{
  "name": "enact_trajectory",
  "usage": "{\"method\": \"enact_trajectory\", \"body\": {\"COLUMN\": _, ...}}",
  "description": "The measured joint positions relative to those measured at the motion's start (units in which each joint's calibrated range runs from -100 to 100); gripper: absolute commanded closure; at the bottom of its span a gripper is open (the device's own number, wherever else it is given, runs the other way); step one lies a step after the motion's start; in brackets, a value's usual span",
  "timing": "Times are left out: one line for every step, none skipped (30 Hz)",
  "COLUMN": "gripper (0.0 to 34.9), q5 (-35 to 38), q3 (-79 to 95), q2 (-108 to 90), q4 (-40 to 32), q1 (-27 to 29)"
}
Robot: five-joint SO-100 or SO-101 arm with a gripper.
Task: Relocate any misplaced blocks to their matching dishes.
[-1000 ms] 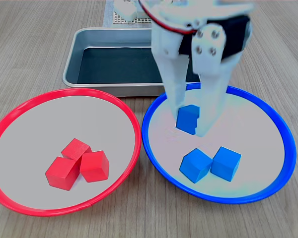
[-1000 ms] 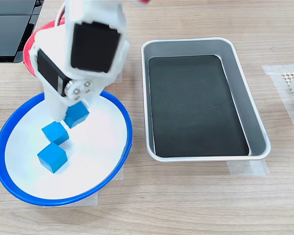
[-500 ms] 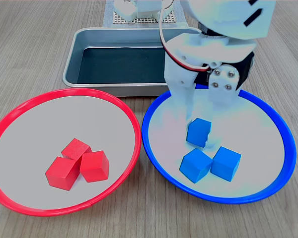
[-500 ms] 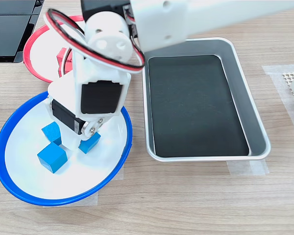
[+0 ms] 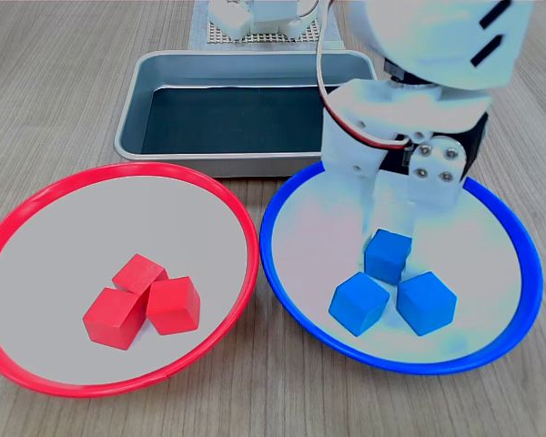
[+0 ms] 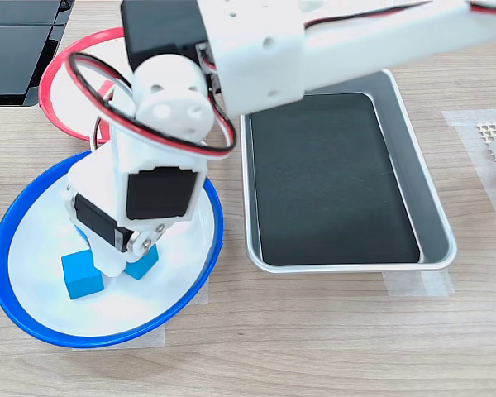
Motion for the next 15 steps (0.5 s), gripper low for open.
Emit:
{"method": "enact_trajectory", "body": {"gripper": 21.8, "q5": 0.0, "q3": -0.5, "q2": 0.1, "q4": 0.6, "q1": -0.1}}
{"method": "enact_trajectory", "body": {"gripper": 21.1, "q5": 0.0, "q3": -0.7, "q2": 0.1, "q4": 1.1, "q1": -0.1}}
{"method": "enact_trajectory", "body": {"gripper": 20.8, "q5": 0.0, "q3": -0.9, "q2": 0.1, "q4": 1.5, "q1": 0.1}}
{"method": "enact_trajectory", "body": {"gripper": 20.8, "q5": 0.2, "q3": -1.4, "q2": 0.1, "q4": 2.2, "q1": 0.4}}
{"method": "enact_trajectory", "body": {"gripper": 20.8, "q5": 0.1, "q3": -1.8, "q2": 0.1, "q4": 2.9, "q1": 0.7}}
{"method": "enact_trajectory", "body": {"gripper": 20.8, "q5": 0.0, "q3": -2.0, "q2": 0.1, "q4": 3.4, "q1": 1.0}}
{"method": "enact_trajectory", "body": {"gripper": 20.8, "q5": 0.0, "q3": -2.3, "q2": 0.1, "q4": 4.0, "q1": 1.2}}
{"method": "enact_trajectory", "body": {"gripper": 20.8, "q5": 0.1, "q3": -2.5, "q2": 0.1, "q4": 4.3, "q1": 1.3}}
{"method": "enact_trajectory", "body": {"gripper": 20.9, "q5": 0.2, "q3": -2.6, "q2": 0.1, "q4": 4.9, "q1": 1.4}}
{"method": "enact_trajectory", "body": {"gripper": 21.0, "q5": 0.3, "q3": -2.8, "q2": 0.1, "q4": 5.4, "q1": 1.4}}
{"method": "enact_trajectory", "body": {"gripper": 21.2, "q5": 0.3, "q3": -2.8, "q2": 0.1, "q4": 5.6, "q1": 1.4}}
{"method": "enact_trajectory", "body": {"gripper": 21.3, "q5": 0.5, "q3": -2.8, "q2": -0.4, "q4": 6.0, "q1": 1.3}}
{"method": "enact_trajectory", "body": {"gripper": 21.6, "q5": 0.6, "q3": -2.8, "q2": -1.0, "q4": 6.4, "q1": 1.2}}
{"method": "enact_trajectory", "body": {"gripper": 21.8, "q5": 0.7, "q3": -2.8, "q2": -2.3, "q4": 6.4, "q1": 1.5}}
{"method": "enact_trajectory", "body": {"gripper": 21.8, "q5": 0.8, "q3": -2.8, "q2": -3.2, "q4": 6.5, "q1": 1.7}}
